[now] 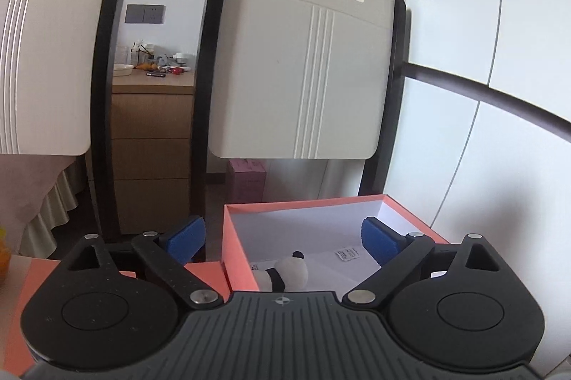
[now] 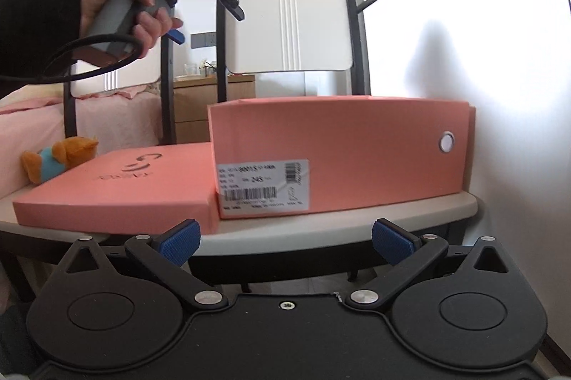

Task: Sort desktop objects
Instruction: 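Lower the panda into the shoe box and open the left tool, then move the open right tool to the brown teddy bear in blue shirt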

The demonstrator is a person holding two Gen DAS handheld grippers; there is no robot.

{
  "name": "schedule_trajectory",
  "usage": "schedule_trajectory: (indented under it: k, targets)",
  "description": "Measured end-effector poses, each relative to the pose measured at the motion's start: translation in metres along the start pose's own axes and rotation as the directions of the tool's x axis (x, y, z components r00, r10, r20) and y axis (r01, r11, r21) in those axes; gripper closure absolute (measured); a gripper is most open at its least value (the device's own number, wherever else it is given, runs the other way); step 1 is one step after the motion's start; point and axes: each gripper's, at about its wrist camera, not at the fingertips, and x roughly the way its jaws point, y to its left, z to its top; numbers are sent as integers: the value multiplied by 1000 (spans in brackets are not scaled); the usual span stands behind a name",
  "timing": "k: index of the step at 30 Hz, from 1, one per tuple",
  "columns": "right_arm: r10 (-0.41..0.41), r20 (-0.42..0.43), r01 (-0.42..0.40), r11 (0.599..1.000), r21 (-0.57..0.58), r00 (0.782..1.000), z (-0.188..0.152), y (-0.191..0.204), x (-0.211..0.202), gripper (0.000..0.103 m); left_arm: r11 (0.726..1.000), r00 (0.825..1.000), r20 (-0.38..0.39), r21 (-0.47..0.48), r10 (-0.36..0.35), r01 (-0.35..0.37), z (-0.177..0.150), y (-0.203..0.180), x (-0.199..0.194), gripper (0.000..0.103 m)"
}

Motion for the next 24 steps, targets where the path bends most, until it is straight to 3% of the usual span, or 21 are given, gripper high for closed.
schedule_trajectory:
  k: [7, 13, 24]
  targets:
    - [24, 23, -23, 999, -27, 999, 19, 18, -2, 1, 1000, 1000, 18, 18, 12, -12, -3, 32, -43, 3]
    - [61, 42, -59, 997, -42, 997, 36, 35, 2, 1, 997, 997, 29, 15, 71, -72, -10, 79, -77, 3]
    - [160, 56, -156, 985, -75, 986, 67, 76, 24, 1, 976, 970, 117, 20, 214, -218, -14, 154, -142, 2]
